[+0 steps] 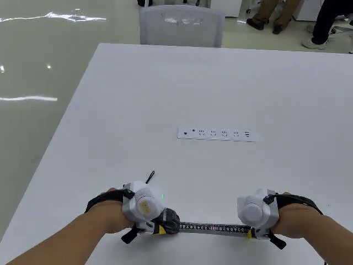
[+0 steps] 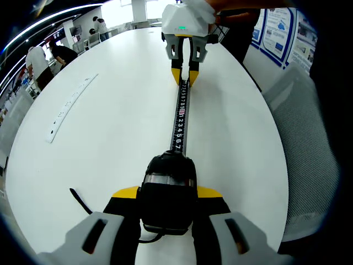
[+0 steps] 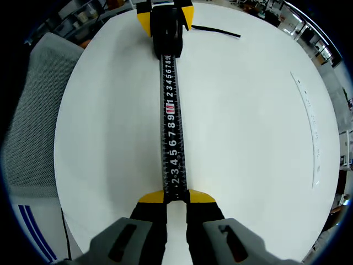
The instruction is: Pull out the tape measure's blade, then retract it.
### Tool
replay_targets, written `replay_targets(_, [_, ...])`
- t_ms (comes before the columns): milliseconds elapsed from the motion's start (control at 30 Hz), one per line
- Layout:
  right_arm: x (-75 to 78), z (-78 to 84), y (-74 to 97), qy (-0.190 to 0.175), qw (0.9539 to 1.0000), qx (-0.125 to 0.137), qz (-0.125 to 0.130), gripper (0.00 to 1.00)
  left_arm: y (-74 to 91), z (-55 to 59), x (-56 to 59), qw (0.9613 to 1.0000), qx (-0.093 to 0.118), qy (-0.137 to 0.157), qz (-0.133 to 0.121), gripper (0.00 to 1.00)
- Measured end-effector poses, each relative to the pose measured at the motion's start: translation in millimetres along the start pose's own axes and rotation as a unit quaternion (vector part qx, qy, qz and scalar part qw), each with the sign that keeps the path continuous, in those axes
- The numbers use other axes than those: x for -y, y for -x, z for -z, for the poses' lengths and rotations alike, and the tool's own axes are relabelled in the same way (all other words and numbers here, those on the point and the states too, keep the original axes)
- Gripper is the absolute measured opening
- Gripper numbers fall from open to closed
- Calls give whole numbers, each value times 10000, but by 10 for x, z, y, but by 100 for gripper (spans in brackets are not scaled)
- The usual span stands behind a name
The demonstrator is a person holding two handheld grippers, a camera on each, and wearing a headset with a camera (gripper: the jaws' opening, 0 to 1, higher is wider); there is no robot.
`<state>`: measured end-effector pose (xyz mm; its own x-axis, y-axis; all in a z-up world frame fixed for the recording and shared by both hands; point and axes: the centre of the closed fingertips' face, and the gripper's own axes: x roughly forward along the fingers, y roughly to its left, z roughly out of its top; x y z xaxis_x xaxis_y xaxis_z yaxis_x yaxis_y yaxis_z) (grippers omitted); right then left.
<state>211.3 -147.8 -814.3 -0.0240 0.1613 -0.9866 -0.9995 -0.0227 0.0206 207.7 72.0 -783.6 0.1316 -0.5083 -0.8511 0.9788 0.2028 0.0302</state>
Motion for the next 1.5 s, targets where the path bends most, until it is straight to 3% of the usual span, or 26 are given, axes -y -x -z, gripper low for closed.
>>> replay_targets(267, [5, 107, 16, -43, 10000, -46, 24, 11, 5, -5, 4, 10000, 4, 3, -5, 30])
replay_targets(1500, [0, 308, 51, 16, 9999, -120, 48, 11, 4, -4, 2, 10000, 7, 25, 5, 30])
